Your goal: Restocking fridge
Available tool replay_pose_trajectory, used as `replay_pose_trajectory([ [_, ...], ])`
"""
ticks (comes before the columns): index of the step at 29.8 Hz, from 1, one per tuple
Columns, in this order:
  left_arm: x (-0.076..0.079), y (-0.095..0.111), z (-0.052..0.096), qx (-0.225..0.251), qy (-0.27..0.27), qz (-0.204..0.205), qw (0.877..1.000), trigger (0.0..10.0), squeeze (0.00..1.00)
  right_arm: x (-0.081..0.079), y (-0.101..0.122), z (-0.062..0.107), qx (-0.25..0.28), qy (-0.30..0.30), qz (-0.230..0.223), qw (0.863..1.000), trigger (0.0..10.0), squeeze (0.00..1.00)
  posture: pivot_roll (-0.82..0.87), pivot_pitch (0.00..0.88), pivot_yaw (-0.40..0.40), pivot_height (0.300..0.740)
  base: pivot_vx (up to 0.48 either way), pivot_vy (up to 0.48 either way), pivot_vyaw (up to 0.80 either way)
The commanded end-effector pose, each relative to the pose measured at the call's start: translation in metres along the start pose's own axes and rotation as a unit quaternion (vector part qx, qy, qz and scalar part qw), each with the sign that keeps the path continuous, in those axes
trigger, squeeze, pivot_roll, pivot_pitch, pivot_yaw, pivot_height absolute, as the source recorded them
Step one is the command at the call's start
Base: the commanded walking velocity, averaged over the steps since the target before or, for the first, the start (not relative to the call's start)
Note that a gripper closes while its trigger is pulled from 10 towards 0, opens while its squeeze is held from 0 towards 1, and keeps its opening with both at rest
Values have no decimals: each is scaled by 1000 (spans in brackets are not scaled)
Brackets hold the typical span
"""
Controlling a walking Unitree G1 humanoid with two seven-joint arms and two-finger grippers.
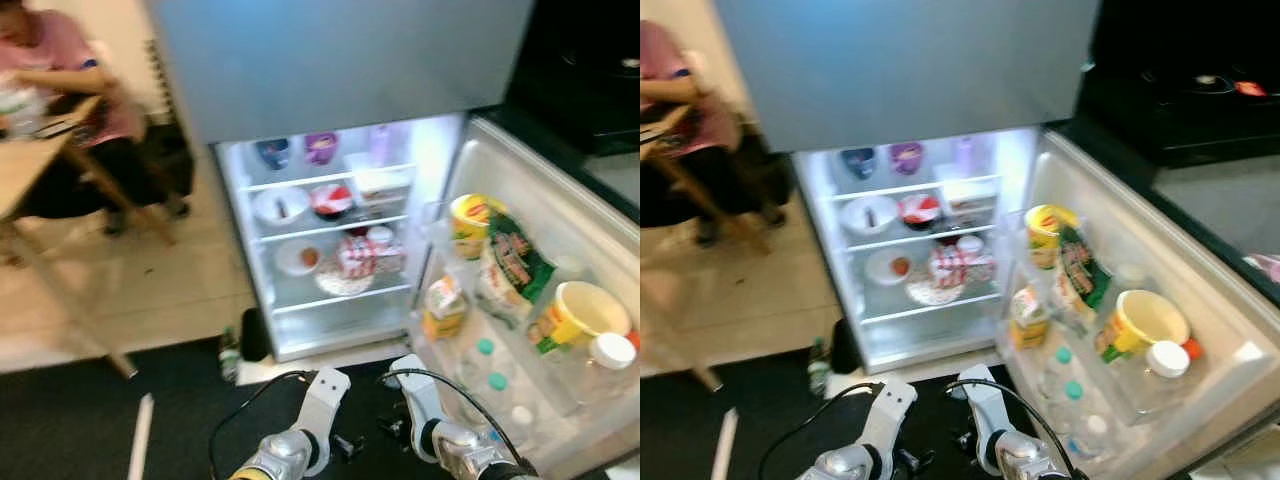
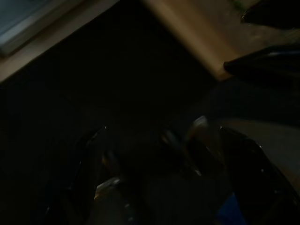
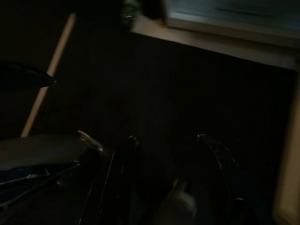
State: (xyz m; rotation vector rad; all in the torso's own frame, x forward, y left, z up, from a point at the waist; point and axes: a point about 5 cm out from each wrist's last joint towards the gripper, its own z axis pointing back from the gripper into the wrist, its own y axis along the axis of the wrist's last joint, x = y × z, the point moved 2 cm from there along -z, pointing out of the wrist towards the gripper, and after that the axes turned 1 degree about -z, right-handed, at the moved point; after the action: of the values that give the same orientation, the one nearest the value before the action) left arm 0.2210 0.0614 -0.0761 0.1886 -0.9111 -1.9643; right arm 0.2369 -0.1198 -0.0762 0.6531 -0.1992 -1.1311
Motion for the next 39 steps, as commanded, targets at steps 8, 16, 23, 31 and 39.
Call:
replay_pose_trajectory([
  [8, -25, -11, 11, 1, 50, 29, 998, 10000, 0, 3, -9, 2, -19, -2, 20, 1000, 10000, 0, -59, 0, 34, 740, -174, 0, -272],
  [16, -43, -22, 21, -6, 87, 51, 995, 10000, 0, 2, -11, 2, -21, 1, 16, 1000, 10000, 0, -62, 0, 33, 740, 0, 0, -737],
  [23, -51, -45, 30, -34, 111, 63, 991, 10000, 0, 2, -11, 2, -14, 0, 2, 1000, 10000, 0, -63, 0, 35, 740, 0, -145, -127],
  [31, -50, -72, 39, -63, 132, 104, 984, 10000, 0, 13, -19, 6, -26, -22, 7, 999, 10000, 0, -64, 0, 30, 740, 0, -287, 0],
  [39, -51, -111, 57, -114, 149, 123, 974, 10000, 0, 55, -73, 34, -86, -117, -50, 988, 10000, 0, -66, 0, 29, 740, 0, 0, 0],
])
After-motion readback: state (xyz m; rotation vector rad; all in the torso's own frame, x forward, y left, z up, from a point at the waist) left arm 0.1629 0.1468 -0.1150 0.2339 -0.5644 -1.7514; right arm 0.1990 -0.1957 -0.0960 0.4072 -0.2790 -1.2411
